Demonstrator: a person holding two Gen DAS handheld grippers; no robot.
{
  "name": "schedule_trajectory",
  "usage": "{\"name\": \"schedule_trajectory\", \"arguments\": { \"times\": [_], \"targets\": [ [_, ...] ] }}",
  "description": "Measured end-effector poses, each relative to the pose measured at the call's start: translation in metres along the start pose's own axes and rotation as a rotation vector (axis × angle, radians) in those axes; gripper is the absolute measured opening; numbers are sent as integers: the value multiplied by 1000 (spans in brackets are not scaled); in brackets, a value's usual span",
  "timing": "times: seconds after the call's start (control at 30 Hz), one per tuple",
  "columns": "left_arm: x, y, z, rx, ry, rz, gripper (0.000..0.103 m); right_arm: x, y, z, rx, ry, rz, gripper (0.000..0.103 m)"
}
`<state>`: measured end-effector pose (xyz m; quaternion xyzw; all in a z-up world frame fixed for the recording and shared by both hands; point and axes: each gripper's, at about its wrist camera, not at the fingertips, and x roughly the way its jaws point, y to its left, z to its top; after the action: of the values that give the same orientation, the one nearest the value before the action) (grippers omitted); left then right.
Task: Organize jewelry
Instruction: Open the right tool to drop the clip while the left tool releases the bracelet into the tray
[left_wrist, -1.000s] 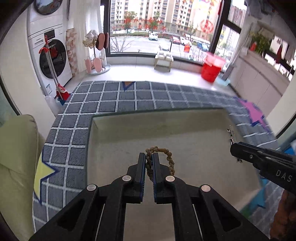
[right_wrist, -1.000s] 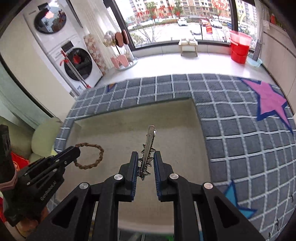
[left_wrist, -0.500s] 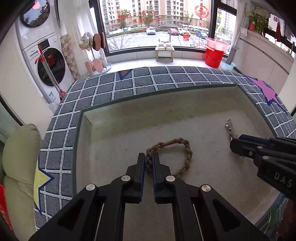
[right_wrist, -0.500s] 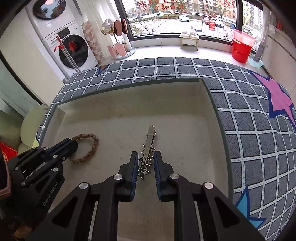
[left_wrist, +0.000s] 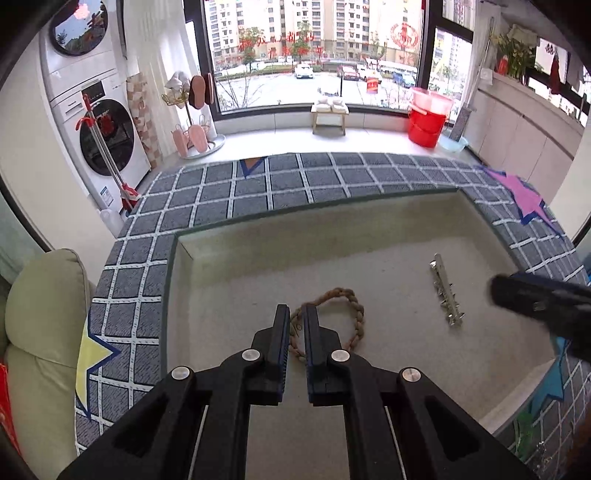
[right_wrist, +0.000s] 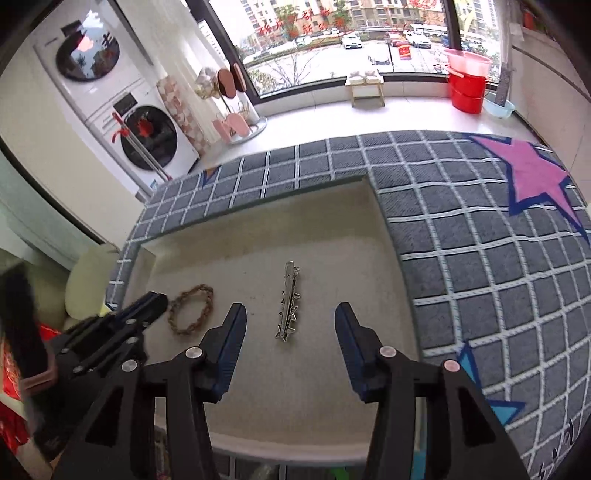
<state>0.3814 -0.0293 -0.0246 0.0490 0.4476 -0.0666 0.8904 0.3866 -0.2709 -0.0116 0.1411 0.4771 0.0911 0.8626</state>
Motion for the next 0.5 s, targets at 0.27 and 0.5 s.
{"name": "schedule_trajectory", "arguments": {
  "times": [0.27, 0.5],
  "targets": [
    [1, 1, -4, -20, 11, -3, 21, -36, -3, -10, 19, -33, 23, 57],
    [-36, 4, -14, -40, -65, -52, 103, -69, 1, -29, 38, -78, 61, 83]
  ]
}}
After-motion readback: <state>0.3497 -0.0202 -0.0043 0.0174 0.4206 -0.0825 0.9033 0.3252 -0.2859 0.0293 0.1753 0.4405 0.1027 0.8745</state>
